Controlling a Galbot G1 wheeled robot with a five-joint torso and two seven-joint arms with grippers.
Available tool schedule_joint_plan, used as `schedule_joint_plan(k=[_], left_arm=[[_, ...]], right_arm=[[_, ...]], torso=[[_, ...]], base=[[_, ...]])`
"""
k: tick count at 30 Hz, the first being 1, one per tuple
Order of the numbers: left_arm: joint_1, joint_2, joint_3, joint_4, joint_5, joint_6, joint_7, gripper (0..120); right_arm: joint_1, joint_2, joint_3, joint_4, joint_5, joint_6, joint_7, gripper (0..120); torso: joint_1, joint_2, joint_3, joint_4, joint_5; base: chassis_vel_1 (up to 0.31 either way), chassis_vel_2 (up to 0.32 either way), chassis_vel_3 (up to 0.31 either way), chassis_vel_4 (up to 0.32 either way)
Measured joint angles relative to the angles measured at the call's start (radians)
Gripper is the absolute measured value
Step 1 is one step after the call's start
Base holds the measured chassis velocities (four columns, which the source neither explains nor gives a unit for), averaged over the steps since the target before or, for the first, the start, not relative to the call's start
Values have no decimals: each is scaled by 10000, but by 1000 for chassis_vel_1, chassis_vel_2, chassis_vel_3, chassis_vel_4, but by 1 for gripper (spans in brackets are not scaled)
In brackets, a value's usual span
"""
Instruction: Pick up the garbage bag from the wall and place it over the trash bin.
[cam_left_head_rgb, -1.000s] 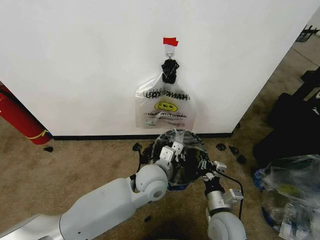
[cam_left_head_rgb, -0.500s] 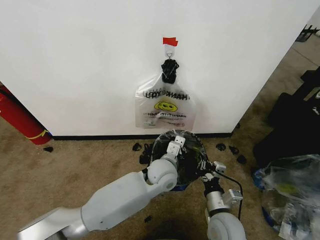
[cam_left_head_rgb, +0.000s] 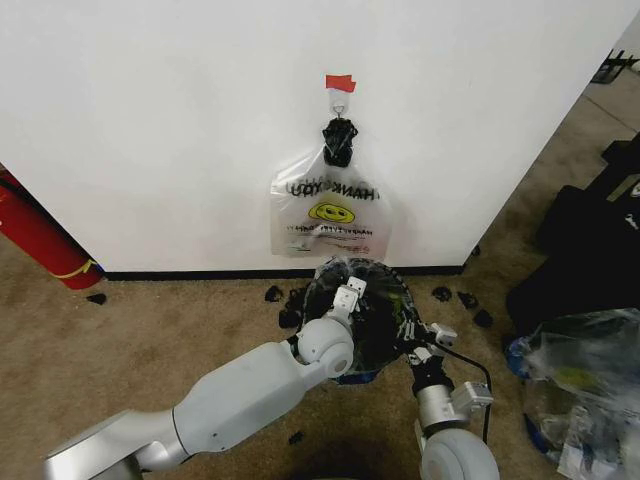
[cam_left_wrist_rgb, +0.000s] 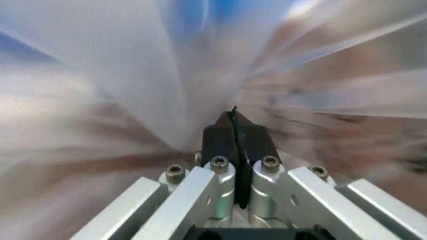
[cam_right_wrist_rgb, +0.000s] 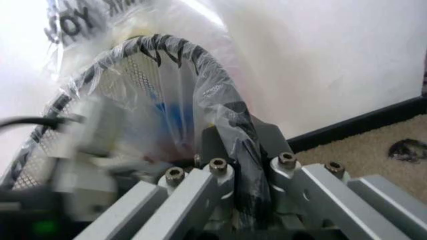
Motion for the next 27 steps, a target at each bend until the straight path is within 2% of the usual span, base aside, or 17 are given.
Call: schedule_joint_plan(k=[2, 7, 10, 15, 18, 27], left_arm=[[28, 121, -1, -241, -81, -1, 8, 0], [203, 961, -42, -1649, -853, 346, 8, 0], [215, 1072, 25, -1778, -1042, 717, -11, 0], [122, 304, 117, -641, -1165, 1013, -217, 0], [6, 63, 89, -271, -1458, 1140, -434, 0], [-132, -58, 411, 155, -1684, 688, 29, 0]], right_arm=[[29, -2, 17, -33, -34, 27, 0, 0], [93, 6, 89, -87, -100, 97, -1, 0], [7, 21, 79, -14, -109, 111, -45, 0], [-336, 163, -40, 250, -367, 185, -245, 0], [-443, 164, -31, 318, -425, 203, -260, 0], [-449, 170, -4, 529, -310, 120, -213, 0]], torso=[[0, 0, 0, 0, 0], [0, 0, 0, 3, 1], [-1, 0, -1, 4, 1], [0, 0, 0, 0, 0], [0, 0, 0, -3, 0], [0, 0, 0, 1, 1]], base=[[0, 0, 0, 0], [0, 0, 0, 0], [0, 0, 0, 0], [0, 0, 0, 0], [0, 0, 0, 0], [0, 0, 0, 0]])
